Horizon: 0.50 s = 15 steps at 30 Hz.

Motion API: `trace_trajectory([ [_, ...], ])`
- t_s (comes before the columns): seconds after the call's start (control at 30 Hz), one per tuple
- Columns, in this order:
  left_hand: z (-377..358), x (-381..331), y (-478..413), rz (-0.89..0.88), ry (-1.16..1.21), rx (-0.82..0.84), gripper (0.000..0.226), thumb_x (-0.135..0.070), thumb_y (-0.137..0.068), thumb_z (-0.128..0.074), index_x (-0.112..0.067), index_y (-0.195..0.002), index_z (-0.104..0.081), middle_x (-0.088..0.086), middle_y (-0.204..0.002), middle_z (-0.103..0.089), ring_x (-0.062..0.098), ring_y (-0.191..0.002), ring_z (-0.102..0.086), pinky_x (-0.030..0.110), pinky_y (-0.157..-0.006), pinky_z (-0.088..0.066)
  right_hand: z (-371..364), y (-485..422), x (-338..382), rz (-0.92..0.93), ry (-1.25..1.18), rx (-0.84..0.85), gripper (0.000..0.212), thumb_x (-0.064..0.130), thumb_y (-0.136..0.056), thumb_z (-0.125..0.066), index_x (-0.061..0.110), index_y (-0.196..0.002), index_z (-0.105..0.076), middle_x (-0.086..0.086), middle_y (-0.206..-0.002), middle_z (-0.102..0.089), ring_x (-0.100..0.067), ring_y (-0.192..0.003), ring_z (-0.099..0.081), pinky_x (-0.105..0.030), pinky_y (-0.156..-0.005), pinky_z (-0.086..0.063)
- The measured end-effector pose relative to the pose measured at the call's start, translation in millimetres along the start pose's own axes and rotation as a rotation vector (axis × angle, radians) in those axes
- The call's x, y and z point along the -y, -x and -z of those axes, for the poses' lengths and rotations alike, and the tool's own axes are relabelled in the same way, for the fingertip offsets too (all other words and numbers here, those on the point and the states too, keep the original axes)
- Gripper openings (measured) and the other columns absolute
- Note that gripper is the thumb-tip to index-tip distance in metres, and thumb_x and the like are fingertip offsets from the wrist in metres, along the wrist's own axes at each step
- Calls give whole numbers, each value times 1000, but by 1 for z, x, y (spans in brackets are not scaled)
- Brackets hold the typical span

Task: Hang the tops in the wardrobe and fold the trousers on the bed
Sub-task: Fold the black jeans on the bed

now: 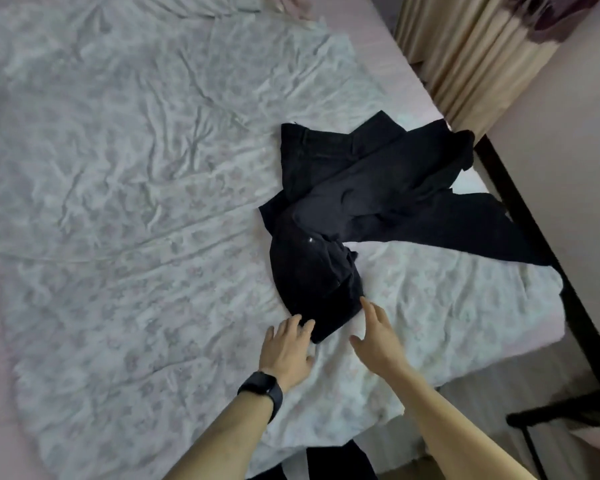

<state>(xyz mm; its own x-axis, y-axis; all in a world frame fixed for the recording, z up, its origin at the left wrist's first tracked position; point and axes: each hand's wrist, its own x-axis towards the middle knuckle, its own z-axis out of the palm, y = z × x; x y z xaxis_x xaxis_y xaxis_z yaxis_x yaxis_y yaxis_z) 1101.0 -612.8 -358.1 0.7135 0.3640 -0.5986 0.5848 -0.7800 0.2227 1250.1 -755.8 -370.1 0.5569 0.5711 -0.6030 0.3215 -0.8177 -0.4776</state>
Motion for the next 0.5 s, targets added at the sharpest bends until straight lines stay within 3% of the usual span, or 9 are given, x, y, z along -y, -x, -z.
trace_trajectory([
  [0.1, -37, -10, -38, -42, -103, -33, 81, -38, -97, -59, -22, -160, -10, 4, -167, -8, 27, -152, -15, 49, -120, -21, -17, -39, -20, 19, 27, 7, 89, 12, -92, -64, 24, -162, -10, -1, -167, -9, -27, -134, -48, -35, -103, -48],
  [0.17, -53, -11, -56, -53, -196, -75, 84, -36, -99, -57, -20, -161, -4, 5, -169, -2, 27, -154, -9, 50, -122, -17, -25, -56, -30, 50, 98, 7, 89, 16, -92, -66, 26, -162, -11, -2, -167, -12, -29, -138, -43, -38, -110, -43],
  [0.23, -63, -5, -70, -75, -263, -131, 76, -25, -101, -53, -17, -161, -7, 6, -168, -8, 28, -153, -15, 50, -121, -18, -29, -69, -36, 89, 147, -1, 88, 24, -92, -69, 28, -161, -15, 0, -165, -15, -31, -133, -47, -38, -104, -47],
  [0.3, -63, 4, -81, -148, -303, -184, 60, -13, -101, -48, -12, -157, -27, 9, -161, -30, 29, -145, -34, 45, -117, -29, -31, -79, -39, 109, 182, -18, 86, 32, -92, -71, 30, -159, -18, 0, -162, -17, -31, -125, -54, -39, -91, -54],
  [0.37, -47, 5, -80, -256, -271, -270, 41, -12, -93, -64, -7, -133, -61, 10, -124, -67, 26, -110, -65, 39, -93, -51, -31, -78, -40, 87, 202, -20, 86, 41, -91, -71, 33, -158, -17, -1, -161, -13, -33, -123, -55, -40, -83, -57],
  [0.43, -20, 4, -68, -305, -134, -383, 28, -13, -73, -85, -8, -99, -77, 5, -76, -72, 26, -65, -68, 34, -60, -56, -30, -65, -37, 79, 157, -21, 90, 53, -88, -70, 34, -157, -17, 0, -162, -9, -32, -121, -57, -40, -82, -58],
  [0.5, 13, 1, -51, -271, 81, -437, 22, -13, -79, -78, -10, -100, -76, 4, -72, -70, 28, -63, -65, 34, -58, -53, -23, -46, -27, 94, 48, -42, 92, 63, -84, -69, 35, -157, -21, 3, -163, -10, -22, -109, -63, -36, -82, -58],
])
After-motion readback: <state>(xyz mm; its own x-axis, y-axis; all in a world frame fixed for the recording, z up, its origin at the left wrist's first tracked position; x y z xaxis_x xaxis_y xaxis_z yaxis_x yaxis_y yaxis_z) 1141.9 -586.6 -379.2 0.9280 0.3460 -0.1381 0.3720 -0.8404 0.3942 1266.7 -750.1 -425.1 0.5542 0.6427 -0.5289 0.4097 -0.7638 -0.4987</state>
